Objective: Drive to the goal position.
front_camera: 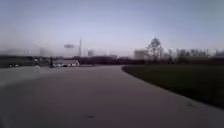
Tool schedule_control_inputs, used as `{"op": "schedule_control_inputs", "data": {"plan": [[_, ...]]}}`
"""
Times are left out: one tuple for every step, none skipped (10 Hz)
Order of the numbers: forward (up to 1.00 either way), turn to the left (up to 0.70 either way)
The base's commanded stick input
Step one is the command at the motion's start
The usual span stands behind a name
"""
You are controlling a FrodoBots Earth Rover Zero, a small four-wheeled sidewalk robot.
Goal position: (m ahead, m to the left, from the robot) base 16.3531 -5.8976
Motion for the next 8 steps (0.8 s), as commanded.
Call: {"op": "schedule_control_inputs", "data": {"plan": [[1.0, 0.04], [1.0, 0.04], [1.0, 0.04], [1.0, 0.04], [1.0, 0.04], [1.0, 0.04], [1.0, 0.04], [1.0, 0.04]]}}
